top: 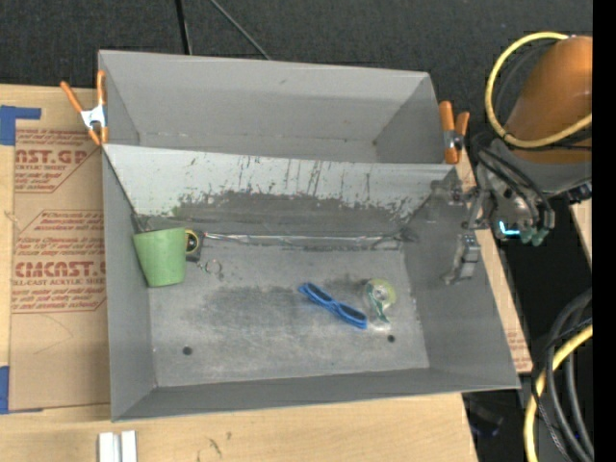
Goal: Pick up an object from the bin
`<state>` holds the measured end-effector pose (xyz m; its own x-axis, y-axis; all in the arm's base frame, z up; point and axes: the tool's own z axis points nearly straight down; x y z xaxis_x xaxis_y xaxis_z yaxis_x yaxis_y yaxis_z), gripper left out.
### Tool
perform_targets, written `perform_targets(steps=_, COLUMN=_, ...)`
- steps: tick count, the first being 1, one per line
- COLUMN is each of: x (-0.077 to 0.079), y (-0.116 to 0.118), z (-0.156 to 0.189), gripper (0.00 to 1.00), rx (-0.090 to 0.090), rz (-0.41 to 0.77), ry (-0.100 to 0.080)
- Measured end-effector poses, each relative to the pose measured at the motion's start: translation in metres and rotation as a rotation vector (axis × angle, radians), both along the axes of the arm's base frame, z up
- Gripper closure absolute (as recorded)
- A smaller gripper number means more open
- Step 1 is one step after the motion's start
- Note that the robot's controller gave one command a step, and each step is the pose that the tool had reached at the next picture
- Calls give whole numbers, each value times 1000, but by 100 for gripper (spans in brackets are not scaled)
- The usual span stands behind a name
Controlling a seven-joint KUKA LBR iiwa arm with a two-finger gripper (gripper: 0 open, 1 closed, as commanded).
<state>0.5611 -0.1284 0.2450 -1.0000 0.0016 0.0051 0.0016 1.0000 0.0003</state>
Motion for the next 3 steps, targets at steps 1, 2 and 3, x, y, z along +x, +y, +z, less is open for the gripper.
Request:
perform_targets(steps=1, x=-29, y=6, z=-103, gripper=0, rx=1, rz=-6, ry=2)
perform_targets(steps=2, x=3, y=41, z=-179, gripper=0, rx=3, rz=-71, ry=0)
perform_targets(steps=3, x=7, y=39, z=-172, gripper=100, rx=1, rz=-74, ry=-14)
